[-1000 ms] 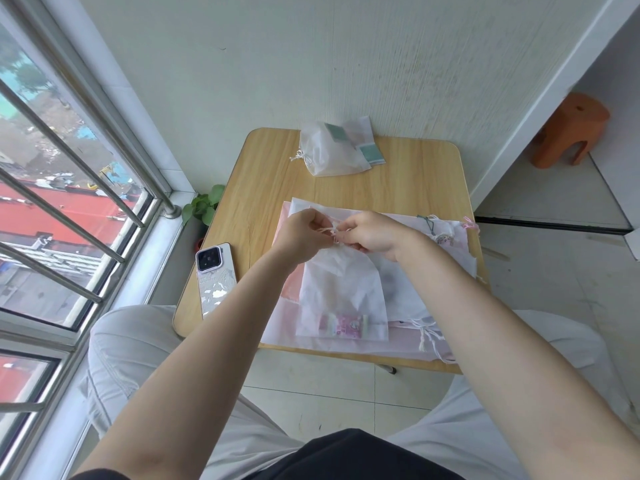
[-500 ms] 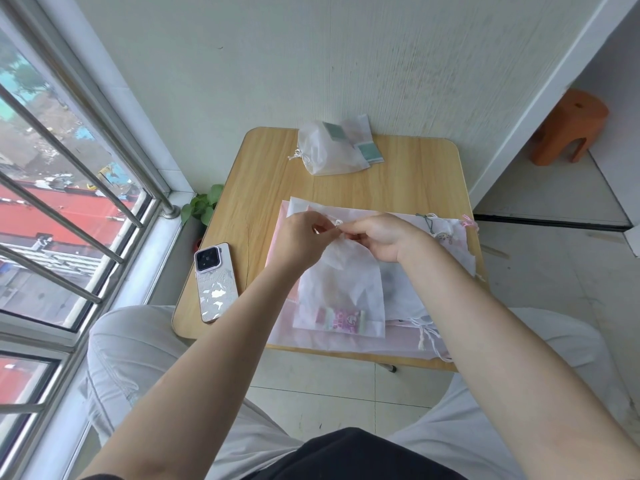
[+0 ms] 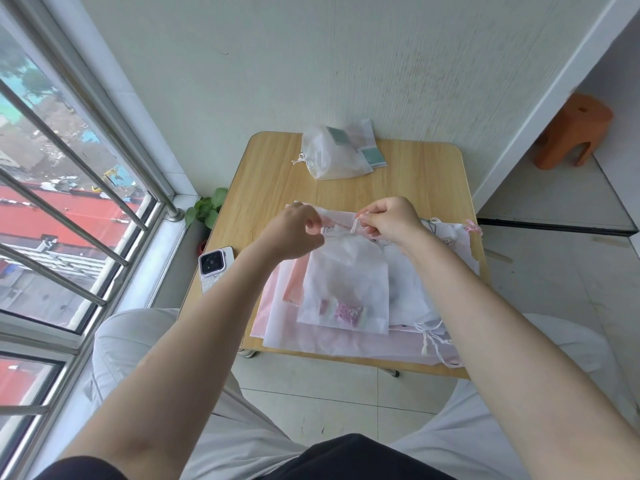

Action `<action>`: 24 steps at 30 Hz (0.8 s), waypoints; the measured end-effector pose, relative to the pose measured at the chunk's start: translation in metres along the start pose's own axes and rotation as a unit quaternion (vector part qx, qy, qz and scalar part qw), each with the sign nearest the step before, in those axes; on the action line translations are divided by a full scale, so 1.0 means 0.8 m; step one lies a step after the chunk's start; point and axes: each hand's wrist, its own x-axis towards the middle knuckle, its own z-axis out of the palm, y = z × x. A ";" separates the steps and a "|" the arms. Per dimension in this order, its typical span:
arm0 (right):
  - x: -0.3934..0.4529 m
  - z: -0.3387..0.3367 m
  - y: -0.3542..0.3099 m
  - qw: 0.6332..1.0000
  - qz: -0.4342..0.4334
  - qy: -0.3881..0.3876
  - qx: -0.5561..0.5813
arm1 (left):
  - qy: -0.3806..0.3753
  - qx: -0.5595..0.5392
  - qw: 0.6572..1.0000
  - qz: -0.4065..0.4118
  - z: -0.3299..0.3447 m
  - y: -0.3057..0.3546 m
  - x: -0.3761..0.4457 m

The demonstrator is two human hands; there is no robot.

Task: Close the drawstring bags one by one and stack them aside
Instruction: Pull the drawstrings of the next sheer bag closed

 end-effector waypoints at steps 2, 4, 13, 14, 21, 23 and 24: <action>0.003 -0.004 -0.007 1.000 -0.016 -0.015 0.007 | -0.068 -0.051 0.996 0.034 -0.007 0.012 0.007; 0.008 -0.006 -0.015 0.999 -0.036 -0.029 0.006 | -0.129 -0.003 0.991 0.037 -0.009 0.028 0.018; 0.087 -0.029 -0.062 0.981 -0.044 -0.003 -0.190 | 0.027 -0.054 0.993 -0.101 -0.023 0.029 0.114; 0.098 -0.031 -0.069 0.976 -0.038 -0.011 -0.216 | 0.070 -0.083 0.986 -0.128 -0.024 0.026 0.125; 0.189 -0.002 -0.107 0.964 -0.117 0.031 -0.235 | 0.228 -0.450 0.801 -0.323 -0.014 -0.002 0.216; 0.201 0.015 -0.096 0.960 -0.116 -0.004 -0.255 | 0.188 -0.513 0.764 -0.343 -0.009 -0.006 0.227; 0.204 0.023 -0.088 0.959 -0.107 -0.026 -0.261 | 0.165 -0.523 0.761 -0.347 -0.006 -0.008 0.230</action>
